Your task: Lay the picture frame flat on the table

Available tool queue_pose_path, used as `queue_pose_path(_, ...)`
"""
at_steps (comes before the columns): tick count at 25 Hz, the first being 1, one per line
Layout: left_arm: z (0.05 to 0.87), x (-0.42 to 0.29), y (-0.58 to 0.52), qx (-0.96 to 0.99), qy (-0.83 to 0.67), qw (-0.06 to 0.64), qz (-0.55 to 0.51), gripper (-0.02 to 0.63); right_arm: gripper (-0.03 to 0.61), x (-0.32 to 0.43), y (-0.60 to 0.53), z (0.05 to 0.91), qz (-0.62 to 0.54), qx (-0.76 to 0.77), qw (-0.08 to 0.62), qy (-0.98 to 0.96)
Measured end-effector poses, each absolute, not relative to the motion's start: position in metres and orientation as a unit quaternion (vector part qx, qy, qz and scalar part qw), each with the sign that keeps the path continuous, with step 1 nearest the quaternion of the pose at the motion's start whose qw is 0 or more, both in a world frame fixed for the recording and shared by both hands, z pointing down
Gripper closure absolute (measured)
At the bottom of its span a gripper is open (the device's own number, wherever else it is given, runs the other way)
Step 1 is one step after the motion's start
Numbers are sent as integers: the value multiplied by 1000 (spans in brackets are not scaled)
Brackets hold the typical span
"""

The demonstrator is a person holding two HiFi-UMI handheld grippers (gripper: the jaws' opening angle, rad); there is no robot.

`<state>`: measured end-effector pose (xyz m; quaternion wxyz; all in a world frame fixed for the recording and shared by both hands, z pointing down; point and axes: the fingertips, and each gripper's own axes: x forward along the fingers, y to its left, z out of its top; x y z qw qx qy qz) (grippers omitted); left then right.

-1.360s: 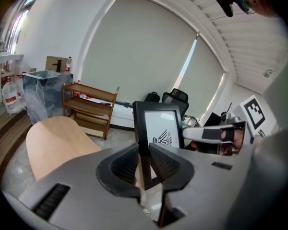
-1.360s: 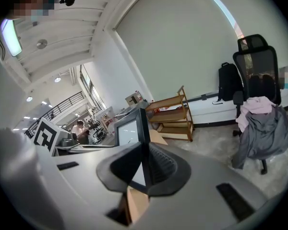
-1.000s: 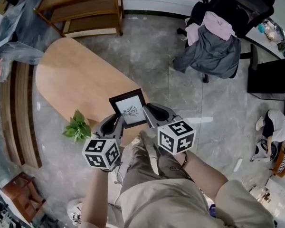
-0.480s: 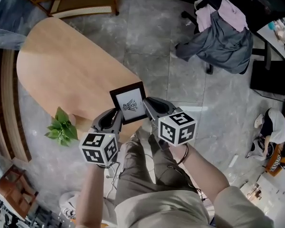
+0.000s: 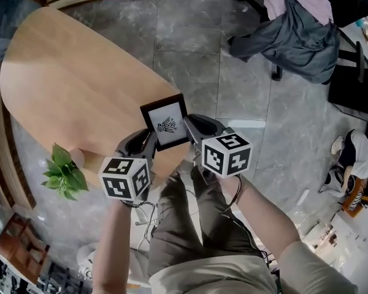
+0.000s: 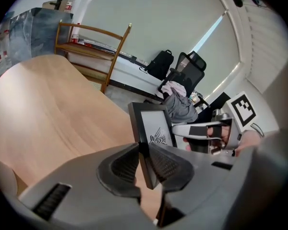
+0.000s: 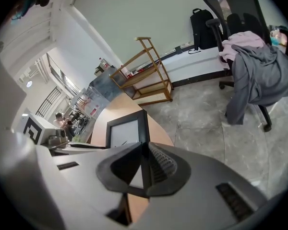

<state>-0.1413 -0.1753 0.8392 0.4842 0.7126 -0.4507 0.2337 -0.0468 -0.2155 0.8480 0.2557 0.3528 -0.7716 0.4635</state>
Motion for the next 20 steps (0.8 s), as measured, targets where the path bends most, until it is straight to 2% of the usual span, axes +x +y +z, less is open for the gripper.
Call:
queue_pose_path(10,912,-140,-167,695,-443,504,259,553,549,-46,-206,926,476,371,303,-738)
queue_pose_path(20,935,-143,-162,683,-454,499,279,552,549,-51,-205,945,447,365,343,-741)
